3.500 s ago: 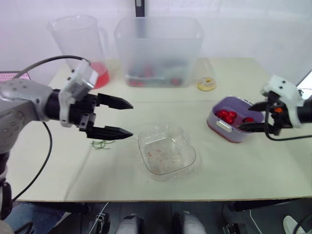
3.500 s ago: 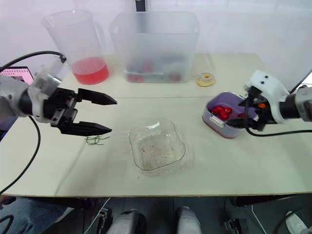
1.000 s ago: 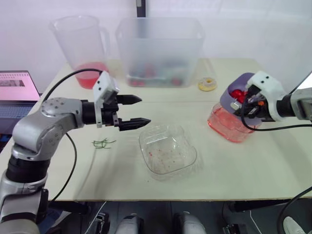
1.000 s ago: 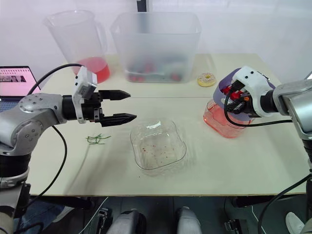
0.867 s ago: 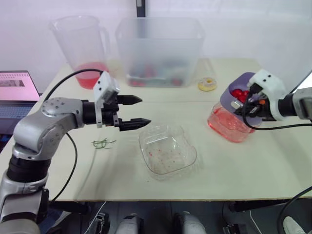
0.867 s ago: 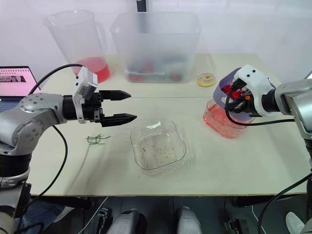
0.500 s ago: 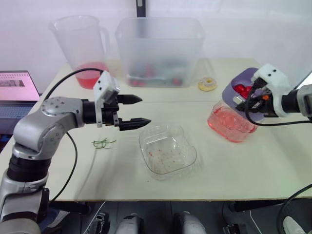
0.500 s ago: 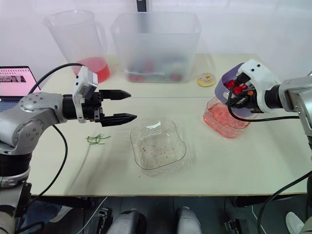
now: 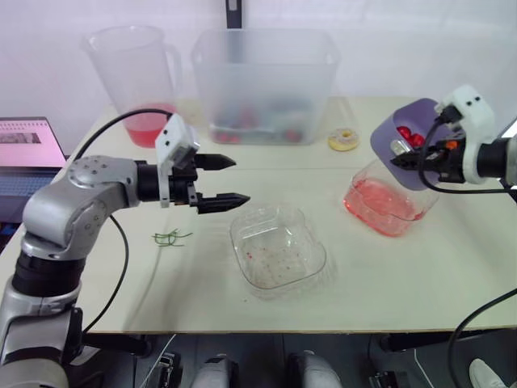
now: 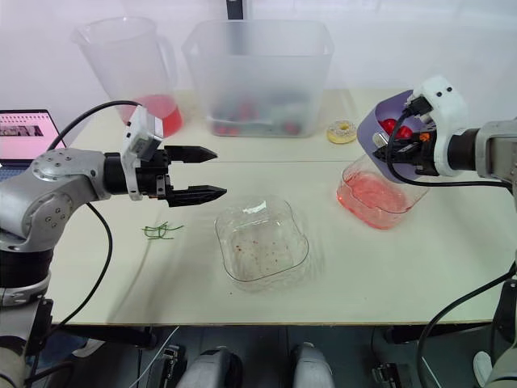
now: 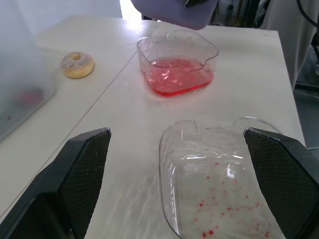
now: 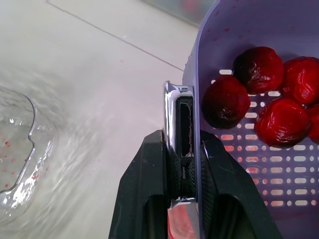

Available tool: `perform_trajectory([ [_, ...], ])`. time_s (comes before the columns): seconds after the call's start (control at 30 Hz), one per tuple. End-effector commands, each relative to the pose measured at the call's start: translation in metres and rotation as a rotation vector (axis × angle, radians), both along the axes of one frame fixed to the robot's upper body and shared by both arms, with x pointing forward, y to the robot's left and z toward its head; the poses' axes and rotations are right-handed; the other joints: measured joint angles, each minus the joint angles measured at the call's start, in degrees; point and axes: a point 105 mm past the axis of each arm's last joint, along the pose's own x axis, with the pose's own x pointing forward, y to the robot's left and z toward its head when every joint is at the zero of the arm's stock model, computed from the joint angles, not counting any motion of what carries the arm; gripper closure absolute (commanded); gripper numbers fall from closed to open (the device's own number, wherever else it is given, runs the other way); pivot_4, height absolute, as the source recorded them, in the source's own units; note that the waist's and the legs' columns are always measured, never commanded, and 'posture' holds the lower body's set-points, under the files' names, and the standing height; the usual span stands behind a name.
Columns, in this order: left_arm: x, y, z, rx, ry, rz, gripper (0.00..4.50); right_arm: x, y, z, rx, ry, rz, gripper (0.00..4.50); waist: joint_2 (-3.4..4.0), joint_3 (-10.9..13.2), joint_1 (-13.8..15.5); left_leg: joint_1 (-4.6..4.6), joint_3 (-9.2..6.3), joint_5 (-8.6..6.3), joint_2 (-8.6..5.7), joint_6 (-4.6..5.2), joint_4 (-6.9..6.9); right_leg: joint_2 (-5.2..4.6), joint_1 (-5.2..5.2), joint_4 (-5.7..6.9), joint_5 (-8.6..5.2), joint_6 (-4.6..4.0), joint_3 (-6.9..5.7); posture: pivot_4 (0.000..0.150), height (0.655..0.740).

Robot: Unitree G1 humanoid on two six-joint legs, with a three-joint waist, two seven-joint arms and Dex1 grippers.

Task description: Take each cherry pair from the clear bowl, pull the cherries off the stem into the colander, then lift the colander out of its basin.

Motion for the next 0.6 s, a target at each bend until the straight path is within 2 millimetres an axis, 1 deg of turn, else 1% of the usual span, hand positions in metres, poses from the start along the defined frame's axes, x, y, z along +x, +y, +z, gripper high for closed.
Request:
perform_trajectory([
  [0.03, -0.0032, -0.0006, 0.0112, 0.005, -0.051, -0.009, 0.00, -0.0030, -0.0009, 0.0086, 0.029, -0.046, 0.000, 4.26, 0.00, 0.00, 0.03, 0.00, -0.01, 0.00, 0.00, 0.00, 0.00, 0.00, 0.00, 0.00, 0.00, 0.00, 0.00, 0.150, 0.6863],
  [0.07, -0.0029, -0.0005, 0.0111, 0.006, -0.052, -0.007, 0.00, -0.0024, -0.0022, 0.0064, 0.022, -0.043, -0.005, 4.26, 0.00, 0.00, 0.06, 0.00, 0.00, 0.00, 0.00, 0.00, 0.00, 0.00, 0.00, 0.00, 0.00, 0.00, 0.00, 0.150, 0.6863],
  [0.17, -0.0023, 0.0000, 0.0116, 0.008, -0.054, -0.003, 0.00, -0.0015, -0.0005, 0.0078, 0.044, -0.048, -0.001, 4.26, 0.00, 0.00, 0.02, -0.01, 0.01, 0.00, -0.01, 0.00, 0.00, -0.01, 0.00, 0.00, 0.00, 0.00, 0.00, 0.150, 0.6863],
  [0.27, -0.0021, 0.0004, 0.0117, 0.008, -0.053, 0.000, 0.00, -0.0004, -0.0041, 0.0054, 0.015, -0.047, -0.014, 4.26, 0.00, 0.00, 0.00, -0.01, 0.00, 0.00, 0.01, 0.00, 0.00, 0.02, -0.01, 0.00, 0.00, 0.00, 0.00, 0.150, 0.6863],
  [0.33, -0.0022, 0.0007, 0.0111, 0.011, -0.050, 0.002, 0.00, 0.0004, -0.0022, 0.0073, 0.033, -0.047, -0.007, 4.26, 0.00, 0.00, 0.03, -0.01, 0.00, 0.00, 0.01, 0.00, 0.00, 0.01, 0.00, 0.00, 0.00, 0.00, 0.01, 0.150, 0.6863],
  [0.4, -0.0020, 0.0006, 0.0116, 0.007, -0.048, 0.003, 0.00, -0.0008, -0.0004, 0.0022, 0.008, -0.029, 0.008, 4.26, 0.00, 0.00, 0.03, -0.01, 0.00, 0.00, 0.01, 0.00, 0.00, 0.01, 0.00, 0.00, 0.00, 0.00, 0.01, 0.150, 0.6863],
  [0.47, -0.0017, 0.0009, 0.0116, 0.003, -0.047, 0.005, 0.00, 0.0007, -0.0010, 0.0040, 0.011, -0.036, 0.002, 4.26, 0.00, 0.00, 0.00, -0.01, 0.00, 0.00, 0.01, 0.00, 0.00, 0.01, 0.00, 0.00, 0.00, 0.00, 0.01, 0.150, 0.6863],
  [0.57, -0.0019, 0.0005, 0.0161, -0.030, -0.055, 0.004, 0.00, 0.0003, -0.0015, 0.0031, -0.011, -0.031, 0.011, 4.26, 0.00, 0.00, 0.05, -0.01, 0.00, 0.00, 0.01, 0.00, 0.00, 0.01, 0.00, 0.00, 0.00, 0.00, 0.00, 0.150, 0.6863],
  [0.6, -0.0025, 0.0003, 0.0189, -0.048, -0.056, 0.000, 0.00, 0.0011, -0.0021, 0.0056, 0.000, -0.039, 0.007, 4.26, 0.00, 0.00, 0.04, -0.01, 0.00, 0.00, 0.01, 0.00, 0.00, 0.01, 0.00, 0.00, 0.00, 0.00, 0.01, 0.150, 0.6863],
])
